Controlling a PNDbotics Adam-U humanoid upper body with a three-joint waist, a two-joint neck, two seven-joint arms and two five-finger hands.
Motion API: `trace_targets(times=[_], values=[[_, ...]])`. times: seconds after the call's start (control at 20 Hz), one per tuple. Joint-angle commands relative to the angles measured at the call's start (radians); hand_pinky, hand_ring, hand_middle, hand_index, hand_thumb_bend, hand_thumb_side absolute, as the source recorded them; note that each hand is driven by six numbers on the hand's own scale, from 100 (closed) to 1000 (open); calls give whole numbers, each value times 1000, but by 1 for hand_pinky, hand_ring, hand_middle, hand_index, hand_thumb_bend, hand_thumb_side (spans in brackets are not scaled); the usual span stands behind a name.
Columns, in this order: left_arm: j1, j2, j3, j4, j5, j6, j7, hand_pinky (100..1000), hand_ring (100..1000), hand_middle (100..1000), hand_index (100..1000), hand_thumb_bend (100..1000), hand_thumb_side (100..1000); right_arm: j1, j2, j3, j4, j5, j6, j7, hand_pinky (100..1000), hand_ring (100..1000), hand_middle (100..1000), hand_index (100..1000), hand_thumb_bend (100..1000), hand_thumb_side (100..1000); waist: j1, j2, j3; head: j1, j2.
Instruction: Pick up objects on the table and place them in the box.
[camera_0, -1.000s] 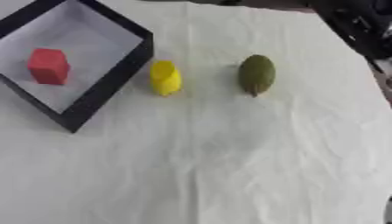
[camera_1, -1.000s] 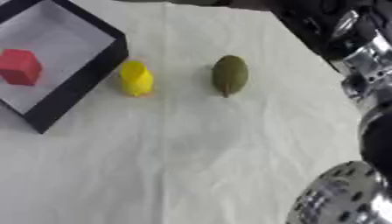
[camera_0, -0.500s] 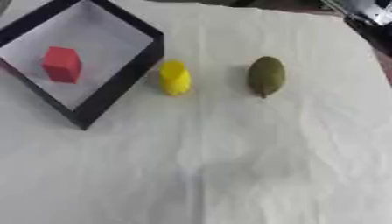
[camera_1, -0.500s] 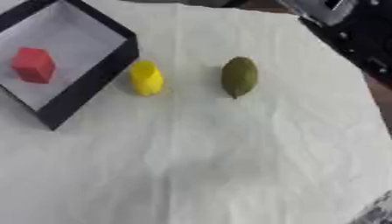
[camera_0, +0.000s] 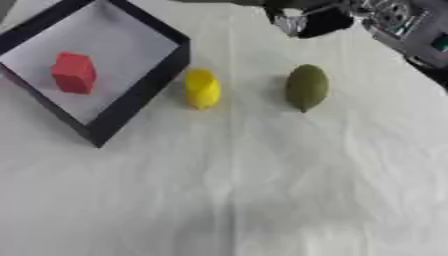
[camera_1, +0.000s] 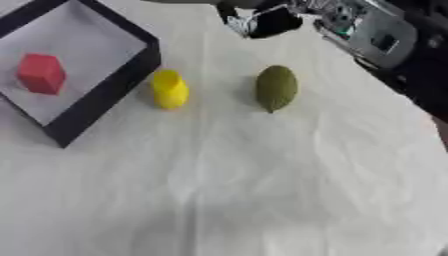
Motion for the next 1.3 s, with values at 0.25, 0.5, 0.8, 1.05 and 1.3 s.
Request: trace_targets(times=[0.25,0.5,0.8,1.05,1.3], values=[[-3,33,3,2,-4,11,-6,950,649,902,815,179,571,39,58,12,-12,83,-29,35,980,839,812,924,100,155,24,-35,-33,42,-2],[-3,32,-3,5,-6,17,-13,952,646,903,814,173,583,72,72,1,-12,94,-48,63,990,847,819,930,100,156,21,-31,-49,72,-2],[-3,35,-4,6,-8,21,-15,953,643,904,814,169,590,103,82,-14,-12,81,-31,135,1000,867,837,950,100,185,18,-25,-55,70,-2],[1,37,-5,9,-7,24,-16,955,641,903,813,167,598,125,87,-35,-12,112,42,129,1000,870,831,962,100,275,14,-22,-58,68,-2],[1,37,-7,9,-6,26,-18,956,639,902,813,168,597,137,94,-42,-12,117,130,132,1000,867,824,962,100,384,11,-20,-59,64,-2]])
